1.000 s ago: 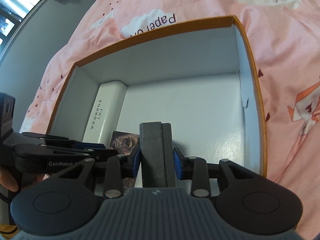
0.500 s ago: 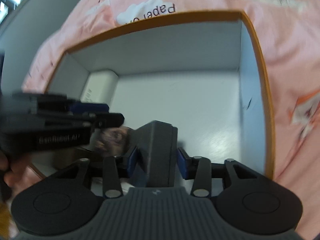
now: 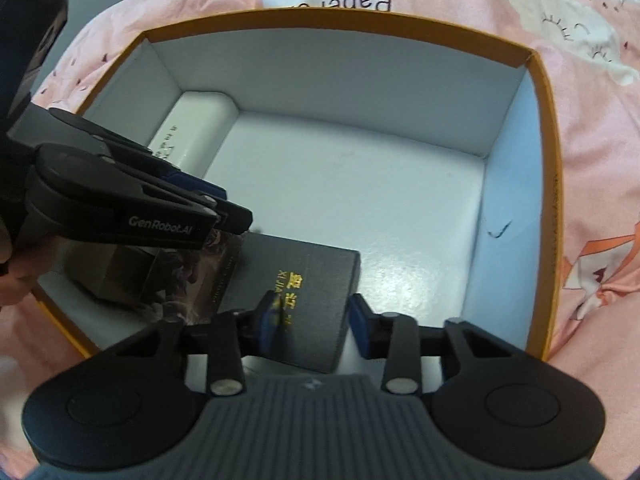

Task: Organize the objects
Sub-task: 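Lower the photo card box into the orange box while the right lowers the grey box, then open both grippers and withdraw them from the orange box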

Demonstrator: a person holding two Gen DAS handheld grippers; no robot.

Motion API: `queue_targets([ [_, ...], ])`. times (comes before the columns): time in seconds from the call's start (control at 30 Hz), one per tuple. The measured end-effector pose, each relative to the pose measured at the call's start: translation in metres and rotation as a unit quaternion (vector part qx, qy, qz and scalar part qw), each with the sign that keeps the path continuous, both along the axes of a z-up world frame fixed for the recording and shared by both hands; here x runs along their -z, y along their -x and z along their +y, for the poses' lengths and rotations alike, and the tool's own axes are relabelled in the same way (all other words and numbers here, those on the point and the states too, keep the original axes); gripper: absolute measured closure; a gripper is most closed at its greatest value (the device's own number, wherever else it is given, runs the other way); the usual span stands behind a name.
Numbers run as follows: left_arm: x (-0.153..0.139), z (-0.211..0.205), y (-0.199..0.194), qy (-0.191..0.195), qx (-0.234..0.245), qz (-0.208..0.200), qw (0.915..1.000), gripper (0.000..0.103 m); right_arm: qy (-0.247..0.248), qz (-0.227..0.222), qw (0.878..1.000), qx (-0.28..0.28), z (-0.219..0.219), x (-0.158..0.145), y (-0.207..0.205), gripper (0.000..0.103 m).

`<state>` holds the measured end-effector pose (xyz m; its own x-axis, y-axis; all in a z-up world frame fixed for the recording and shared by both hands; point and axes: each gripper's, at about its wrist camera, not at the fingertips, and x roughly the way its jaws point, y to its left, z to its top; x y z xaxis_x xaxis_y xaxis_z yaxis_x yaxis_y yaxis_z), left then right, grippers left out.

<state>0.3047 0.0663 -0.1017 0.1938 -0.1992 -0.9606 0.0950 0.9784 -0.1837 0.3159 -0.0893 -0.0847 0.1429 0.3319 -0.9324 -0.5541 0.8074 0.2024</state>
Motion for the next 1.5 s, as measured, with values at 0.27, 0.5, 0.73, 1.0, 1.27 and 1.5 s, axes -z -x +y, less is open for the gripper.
queue_targets([
  [0.27,0.000,0.007,0.002,-0.005,-0.011,0.021,0.9997,0.077,-0.010,0.022,1.000,-0.007,0.009,-0.001,0.004,0.074],
  [0.5,-0.002,0.022,0.002,0.029,-0.069,0.009,0.9971,0.077,-0.034,0.070,0.997,0.019,0.000,0.006,-0.002,0.078],
  [0.73,-0.021,0.019,0.007,0.031,-0.057,-0.037,0.9972,0.077,-0.028,0.056,0.998,0.003,0.005,0.006,0.003,0.074],
  [1.0,-0.083,0.000,0.049,0.055,-0.046,-0.164,0.9838,0.077,-0.038,-0.036,0.999,0.014,-0.003,-0.024,0.027,0.060],
  [1.27,-0.133,-0.026,0.136,0.065,-0.031,-0.281,0.9569,0.077,-0.100,-0.171,0.979,0.044,-0.053,-0.087,0.097,0.043],
  [1.5,-0.116,-0.053,0.197,0.075,-0.002,-0.303,0.9502,0.077,-0.110,-0.244,0.960,0.076,-0.099,-0.098,0.167,0.042],
])
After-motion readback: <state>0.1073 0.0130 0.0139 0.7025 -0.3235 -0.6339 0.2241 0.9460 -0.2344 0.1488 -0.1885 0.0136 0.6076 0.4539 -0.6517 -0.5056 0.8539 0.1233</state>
